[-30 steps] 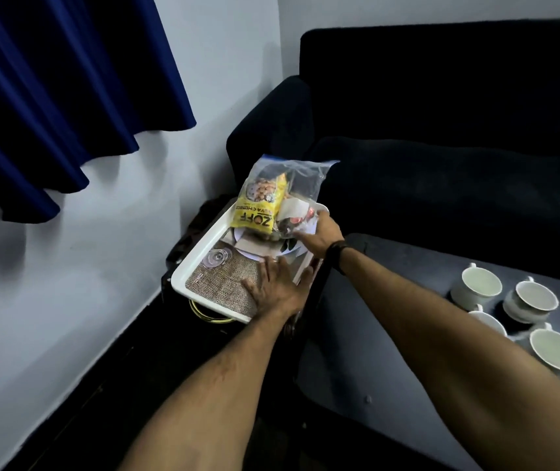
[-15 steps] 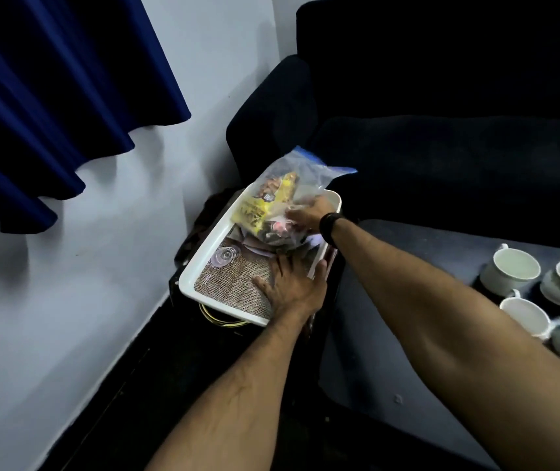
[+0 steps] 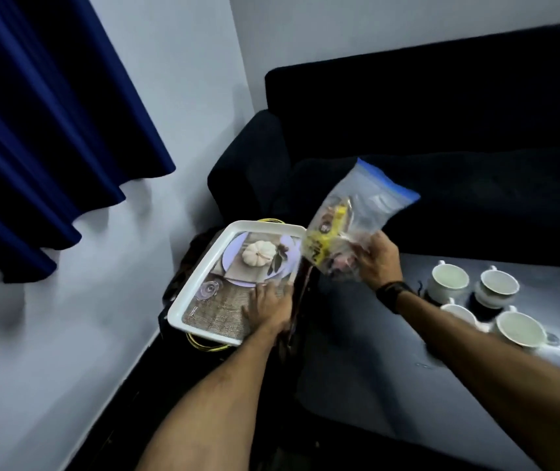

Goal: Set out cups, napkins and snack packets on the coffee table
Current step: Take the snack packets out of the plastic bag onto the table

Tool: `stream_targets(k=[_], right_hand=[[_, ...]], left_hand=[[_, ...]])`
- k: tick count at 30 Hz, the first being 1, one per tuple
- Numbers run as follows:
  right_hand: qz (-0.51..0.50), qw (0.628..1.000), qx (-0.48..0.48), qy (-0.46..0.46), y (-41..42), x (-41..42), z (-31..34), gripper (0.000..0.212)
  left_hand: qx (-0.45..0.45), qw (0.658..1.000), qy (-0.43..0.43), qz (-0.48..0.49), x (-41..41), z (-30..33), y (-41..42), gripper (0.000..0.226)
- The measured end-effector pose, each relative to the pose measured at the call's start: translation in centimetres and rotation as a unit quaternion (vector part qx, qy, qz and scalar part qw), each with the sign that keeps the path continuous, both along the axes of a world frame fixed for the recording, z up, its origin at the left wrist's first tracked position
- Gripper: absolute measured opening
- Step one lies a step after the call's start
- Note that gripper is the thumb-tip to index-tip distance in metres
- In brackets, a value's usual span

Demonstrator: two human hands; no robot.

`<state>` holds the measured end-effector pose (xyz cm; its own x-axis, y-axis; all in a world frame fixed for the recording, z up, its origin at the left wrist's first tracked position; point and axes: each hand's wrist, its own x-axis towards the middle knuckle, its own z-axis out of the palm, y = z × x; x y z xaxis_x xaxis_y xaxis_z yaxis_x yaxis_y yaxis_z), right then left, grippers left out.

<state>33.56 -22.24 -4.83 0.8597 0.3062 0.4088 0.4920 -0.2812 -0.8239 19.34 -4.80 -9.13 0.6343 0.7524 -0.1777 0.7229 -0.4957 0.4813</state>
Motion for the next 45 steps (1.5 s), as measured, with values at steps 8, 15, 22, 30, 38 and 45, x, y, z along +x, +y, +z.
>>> stream_targets(k=[8, 15, 22, 30, 38, 45], right_hand=[[0.040, 0.990, -0.134, 0.005, -7.5, -7.4, -6.6, 0.026], [0.070, 0.926, -0.359, 0.090, -9.5, -9.4, -6.3, 0.049], [0.083, 0.892, -0.440, 0.065, -10.0, -10.3, -5.2, 0.030], [0.082, 0.912, -0.372, 0.151, -10.3, -12.2, -4.5, 0.058], [0.111, 0.924, -0.332, 0.156, -11.3, -13.0, -3.3, 0.093], [0.178, 0.926, -0.314, 0.114, -15.2, -10.4, -0.4, 0.052]], left_hand=[[-0.036, 0.968, -0.250, 0.005, 3.8, 5.7, -8.9, 0.040], [-0.031, 0.979, -0.184, -0.078, 5.2, 8.8, -15.5, 0.075], [0.070, 0.980, -0.098, -0.156, 4.2, 10.7, -17.5, 0.078], [0.113, 0.979, 0.000, -0.168, 3.1, 12.0, -17.9, 0.059], [0.162, 0.971, 0.071, -0.161, 1.9, 12.8, -19.9, 0.032], [0.008, 0.992, -0.007, -0.126, 0.3, 13.2, -19.3, 0.035]])
